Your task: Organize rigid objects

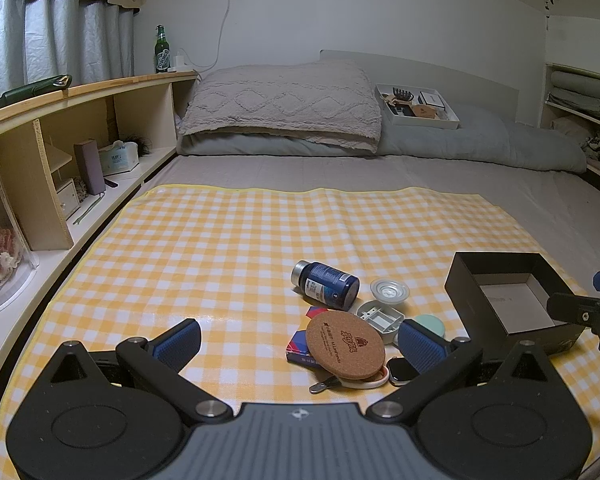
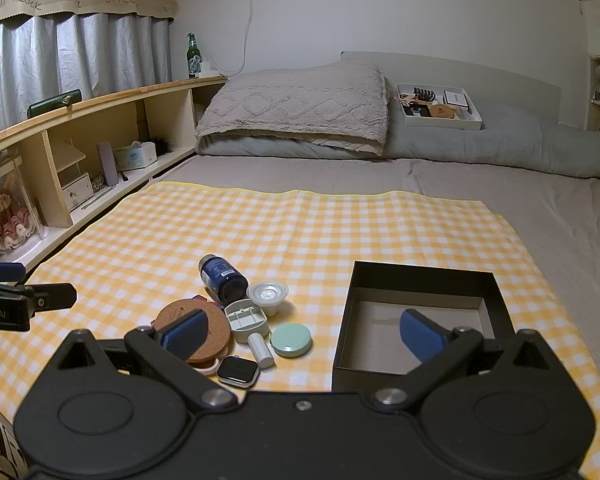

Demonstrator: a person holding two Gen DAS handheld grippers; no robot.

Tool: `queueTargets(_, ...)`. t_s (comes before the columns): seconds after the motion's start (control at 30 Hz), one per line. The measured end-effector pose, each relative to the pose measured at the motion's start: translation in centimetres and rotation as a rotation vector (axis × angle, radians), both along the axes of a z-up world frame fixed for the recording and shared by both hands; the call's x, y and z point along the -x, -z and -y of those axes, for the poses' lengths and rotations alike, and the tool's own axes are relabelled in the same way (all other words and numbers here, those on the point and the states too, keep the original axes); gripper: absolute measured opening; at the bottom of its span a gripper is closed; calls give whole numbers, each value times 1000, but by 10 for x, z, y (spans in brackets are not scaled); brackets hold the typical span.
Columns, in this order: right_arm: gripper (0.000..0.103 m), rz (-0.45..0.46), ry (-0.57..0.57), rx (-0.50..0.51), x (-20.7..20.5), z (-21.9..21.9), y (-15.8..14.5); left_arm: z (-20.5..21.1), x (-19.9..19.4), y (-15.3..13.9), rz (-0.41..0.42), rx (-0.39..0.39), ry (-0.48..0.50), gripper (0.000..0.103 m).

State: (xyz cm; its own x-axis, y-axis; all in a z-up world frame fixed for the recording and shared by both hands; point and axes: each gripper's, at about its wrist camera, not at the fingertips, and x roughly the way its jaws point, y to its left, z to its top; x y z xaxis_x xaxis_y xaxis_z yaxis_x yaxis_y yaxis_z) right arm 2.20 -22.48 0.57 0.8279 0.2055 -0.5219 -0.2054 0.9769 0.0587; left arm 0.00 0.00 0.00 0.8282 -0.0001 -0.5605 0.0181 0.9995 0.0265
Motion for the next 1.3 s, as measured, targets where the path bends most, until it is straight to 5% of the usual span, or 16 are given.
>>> queueTargets(1.3, 103, -1, -1, 7, 0, 0, 1, 0, 0, 0, -1, -1, 0, 103)
